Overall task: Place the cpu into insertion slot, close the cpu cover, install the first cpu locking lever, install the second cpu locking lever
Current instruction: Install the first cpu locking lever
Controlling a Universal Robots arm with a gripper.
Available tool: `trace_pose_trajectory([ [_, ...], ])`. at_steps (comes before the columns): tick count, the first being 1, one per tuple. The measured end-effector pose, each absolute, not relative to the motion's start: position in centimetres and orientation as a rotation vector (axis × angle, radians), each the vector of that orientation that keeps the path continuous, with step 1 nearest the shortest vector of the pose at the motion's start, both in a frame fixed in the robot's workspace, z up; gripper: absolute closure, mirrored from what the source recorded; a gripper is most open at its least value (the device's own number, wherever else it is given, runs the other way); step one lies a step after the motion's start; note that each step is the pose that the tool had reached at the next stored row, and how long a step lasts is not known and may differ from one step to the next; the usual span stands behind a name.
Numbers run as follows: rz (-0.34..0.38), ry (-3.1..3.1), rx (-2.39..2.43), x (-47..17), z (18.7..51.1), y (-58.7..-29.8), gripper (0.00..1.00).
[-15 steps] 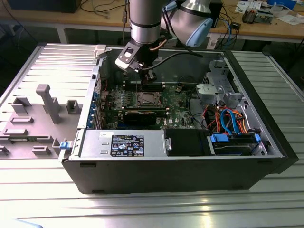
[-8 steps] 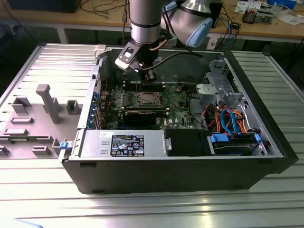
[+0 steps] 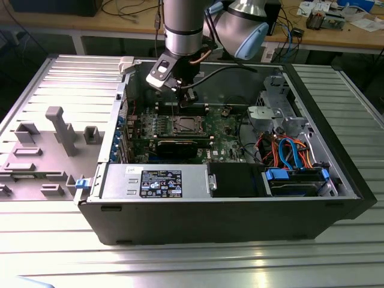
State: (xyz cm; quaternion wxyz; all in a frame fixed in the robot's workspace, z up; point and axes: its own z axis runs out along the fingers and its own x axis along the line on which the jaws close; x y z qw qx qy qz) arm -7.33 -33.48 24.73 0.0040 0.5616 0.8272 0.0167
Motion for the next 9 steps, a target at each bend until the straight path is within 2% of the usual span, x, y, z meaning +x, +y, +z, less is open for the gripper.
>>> trace_pose_trajectory([
  [9,0.053,2.677,1.632,-7.94,24.73,-33.49,0.89],
])
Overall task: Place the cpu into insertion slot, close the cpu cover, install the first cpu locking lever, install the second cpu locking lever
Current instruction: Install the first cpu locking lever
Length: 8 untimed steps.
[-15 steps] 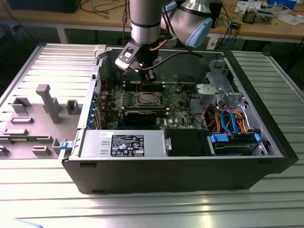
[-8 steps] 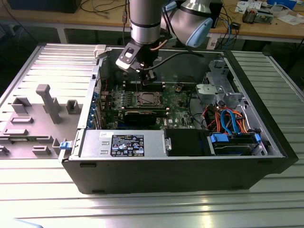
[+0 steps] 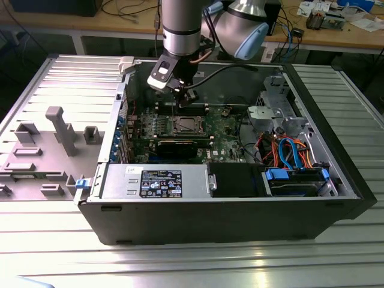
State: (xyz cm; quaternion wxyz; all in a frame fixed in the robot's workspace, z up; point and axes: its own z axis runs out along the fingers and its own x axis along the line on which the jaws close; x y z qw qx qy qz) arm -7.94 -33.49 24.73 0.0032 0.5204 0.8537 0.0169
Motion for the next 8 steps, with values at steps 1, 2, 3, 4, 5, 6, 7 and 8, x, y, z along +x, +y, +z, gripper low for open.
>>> trace_pose_trajectory([
  [1,0.053,2.677,1.631,-8.01,24.73,-33.48,0.89],
  [2,0.053,2.68,1.627,-8.02,24.73,-33.48,0.89],
  [3,0.053,2.685,1.618,-8.02,24.73,-33.48,0.89],
  [4,0.053,2.694,1.604,-8.03,24.73,-33.48,0.89],
  [5,0.053,2.711,1.575,-8.03,24.73,-33.48,0.89],
  [6,0.053,2.724,1.554,-8.02,24.73,-33.48,0.89],
  [7,0.053,2.734,1.536,-8.02,24.73,-33.48,0.89],
  [8,0.053,2.747,1.513,-8.03,24.73,-33.48,0.89],
])
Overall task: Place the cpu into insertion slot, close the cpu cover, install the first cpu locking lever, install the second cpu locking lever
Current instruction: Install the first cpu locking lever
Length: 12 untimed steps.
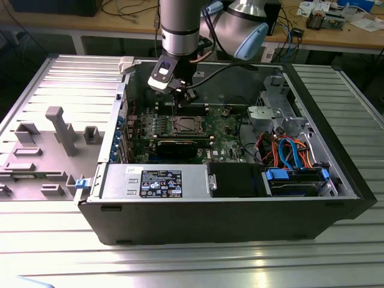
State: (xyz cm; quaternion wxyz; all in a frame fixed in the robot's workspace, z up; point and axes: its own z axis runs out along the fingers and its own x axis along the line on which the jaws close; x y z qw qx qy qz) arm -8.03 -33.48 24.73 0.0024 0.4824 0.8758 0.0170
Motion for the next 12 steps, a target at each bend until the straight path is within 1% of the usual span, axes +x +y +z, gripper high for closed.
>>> trace_pose_trajectory([
  [12,0.054,2.875,1.26,-8.02,24.73,-33.48,0.89],
])
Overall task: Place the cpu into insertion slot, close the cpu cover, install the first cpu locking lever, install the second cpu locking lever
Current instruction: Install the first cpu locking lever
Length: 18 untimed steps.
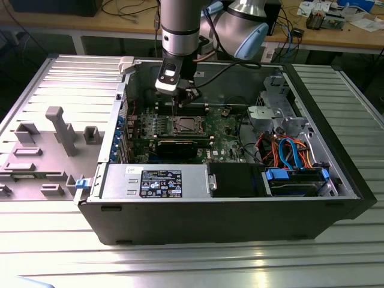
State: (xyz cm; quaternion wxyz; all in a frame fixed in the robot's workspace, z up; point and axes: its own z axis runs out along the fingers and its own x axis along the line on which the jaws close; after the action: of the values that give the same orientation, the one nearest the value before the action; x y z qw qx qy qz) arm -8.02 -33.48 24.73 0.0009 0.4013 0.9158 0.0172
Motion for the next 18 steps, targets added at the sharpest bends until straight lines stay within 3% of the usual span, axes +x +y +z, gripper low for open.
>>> trace_pose_trajectory([
  [18,0.054,2.944,1.096,-8.02,24.73,-33.48,0.89],
])
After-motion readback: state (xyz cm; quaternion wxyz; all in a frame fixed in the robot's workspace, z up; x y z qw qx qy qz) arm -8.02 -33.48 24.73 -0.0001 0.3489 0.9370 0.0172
